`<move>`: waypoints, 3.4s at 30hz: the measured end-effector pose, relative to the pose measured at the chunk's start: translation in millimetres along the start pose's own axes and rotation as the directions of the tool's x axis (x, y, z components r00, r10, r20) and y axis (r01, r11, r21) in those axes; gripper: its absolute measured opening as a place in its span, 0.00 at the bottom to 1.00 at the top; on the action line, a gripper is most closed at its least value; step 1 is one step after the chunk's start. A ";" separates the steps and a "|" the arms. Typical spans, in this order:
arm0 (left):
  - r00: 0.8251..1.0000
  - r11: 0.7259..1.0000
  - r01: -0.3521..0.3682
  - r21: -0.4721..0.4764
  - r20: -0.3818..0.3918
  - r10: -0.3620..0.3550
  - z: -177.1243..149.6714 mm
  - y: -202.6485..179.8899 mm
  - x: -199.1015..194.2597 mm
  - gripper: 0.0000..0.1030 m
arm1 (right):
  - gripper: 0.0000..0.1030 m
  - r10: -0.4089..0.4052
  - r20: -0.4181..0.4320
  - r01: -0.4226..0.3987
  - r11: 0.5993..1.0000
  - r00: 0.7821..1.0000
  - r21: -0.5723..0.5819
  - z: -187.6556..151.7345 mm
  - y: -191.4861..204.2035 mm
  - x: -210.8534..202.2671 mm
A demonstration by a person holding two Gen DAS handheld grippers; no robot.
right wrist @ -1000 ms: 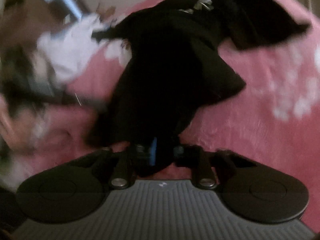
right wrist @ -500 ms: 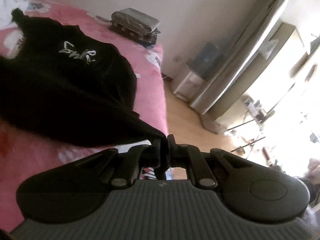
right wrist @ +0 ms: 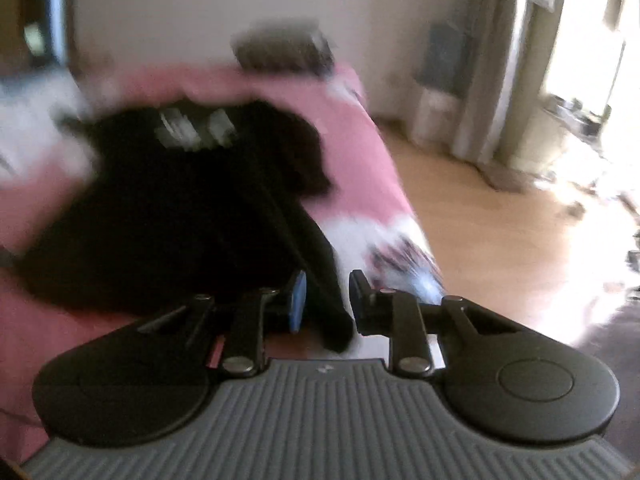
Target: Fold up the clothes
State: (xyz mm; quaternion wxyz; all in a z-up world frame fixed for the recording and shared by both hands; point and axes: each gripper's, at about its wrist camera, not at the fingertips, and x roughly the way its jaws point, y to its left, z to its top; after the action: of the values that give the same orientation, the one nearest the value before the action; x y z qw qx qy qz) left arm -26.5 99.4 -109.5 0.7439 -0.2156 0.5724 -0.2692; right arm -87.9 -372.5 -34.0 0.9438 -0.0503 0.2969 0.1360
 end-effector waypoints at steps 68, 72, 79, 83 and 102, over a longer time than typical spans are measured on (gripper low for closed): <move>0.925 0.944 -0.308 0.114 0.268 0.269 47.9 -17.6 -21.3 0.52 | 0.40 0.641 -0.204 -0.599 0.766 0.740 0.233 -28.5 124.3 65.2; 0.935 0.934 -0.332 0.135 0.174 0.308 20.3 -28.6 5.1 0.48 | 0.37 0.564 -0.195 -0.576 0.818 0.802 -0.004 -24.3 161.7 60.4; 0.904 0.900 -0.422 0.111 0.134 0.407 -0.1 -39.9 24.7 0.46 | 0.22 0.500 -0.152 -0.512 0.743 0.853 -0.431 -40.6 234.0 45.6; 0.891 0.884 -0.450 0.126 0.130 0.434 0.5 -45.4 27.6 0.46 | 0.20 0.407 -0.211 -0.457 0.746 0.889 -0.485 -57.0 243.9 70.6; 0.880 0.866 -0.471 0.168 0.156 0.449 -0.9 -47.2 32.3 0.50 | 0.02 0.496 -0.233 -0.504 0.863 0.837 0.026 -31.9 192.1 118.0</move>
State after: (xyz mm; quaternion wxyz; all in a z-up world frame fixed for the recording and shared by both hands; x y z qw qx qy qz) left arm -28.1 42.5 -103.7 0.8353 -0.0114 0.5347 -0.1277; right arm -67.5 -167.3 -130.5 0.8332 -0.0038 0.4053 0.3761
